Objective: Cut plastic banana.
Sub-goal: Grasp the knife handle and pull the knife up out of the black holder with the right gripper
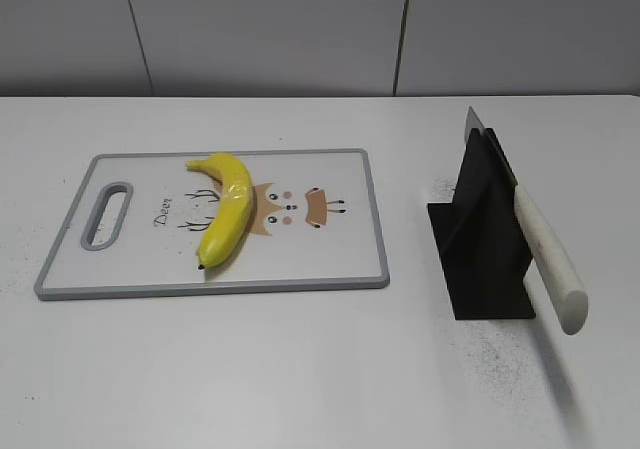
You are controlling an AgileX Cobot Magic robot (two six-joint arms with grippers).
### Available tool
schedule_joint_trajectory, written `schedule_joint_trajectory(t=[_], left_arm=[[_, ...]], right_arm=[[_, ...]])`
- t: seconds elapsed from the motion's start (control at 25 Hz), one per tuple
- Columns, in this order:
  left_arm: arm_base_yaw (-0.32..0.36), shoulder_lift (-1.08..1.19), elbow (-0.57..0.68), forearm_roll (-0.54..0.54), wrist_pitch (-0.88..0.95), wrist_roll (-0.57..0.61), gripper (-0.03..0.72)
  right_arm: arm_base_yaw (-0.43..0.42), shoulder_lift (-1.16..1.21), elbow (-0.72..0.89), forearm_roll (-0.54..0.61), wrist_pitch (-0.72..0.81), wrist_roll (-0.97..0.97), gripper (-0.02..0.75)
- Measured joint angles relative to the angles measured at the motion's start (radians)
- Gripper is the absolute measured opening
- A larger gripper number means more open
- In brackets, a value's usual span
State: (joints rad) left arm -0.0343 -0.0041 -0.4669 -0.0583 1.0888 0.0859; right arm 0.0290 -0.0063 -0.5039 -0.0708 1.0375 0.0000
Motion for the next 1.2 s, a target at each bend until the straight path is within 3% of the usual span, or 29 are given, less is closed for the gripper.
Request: schedule_joint_trajectory(t=[0.2, 0.48, 0.88, 1.0, 1.2], left_arm=[[0.000, 0.000, 0.000, 0.000, 0.000, 0.000, 0.561], [0.000, 0.000, 0.000, 0.000, 0.000, 0.000, 0.560], [0.000, 0.000, 0.000, 0.000, 0.000, 0.000, 0.555], [0.000, 0.000, 0.000, 0.000, 0.000, 0.000, 0.555], [0.000, 0.000, 0.000, 0.000, 0.000, 0.000, 0.555]], right_arm=[[0.000, 0.019, -0.036, -0.011, 0.006, 0.000, 0.571], [0.000, 0.262, -0.180, -0.006, 0.020, 0.000, 0.571], [0.001, 0.567, -0.318, 0.143, 0.040, 0.000, 0.571], [0.035, 0.642, -0.320, 0.193, 0.048, 0.000, 0.571], [0.168, 0.764, -0.320, 0.201, 0.036, 0.051, 0.571]])
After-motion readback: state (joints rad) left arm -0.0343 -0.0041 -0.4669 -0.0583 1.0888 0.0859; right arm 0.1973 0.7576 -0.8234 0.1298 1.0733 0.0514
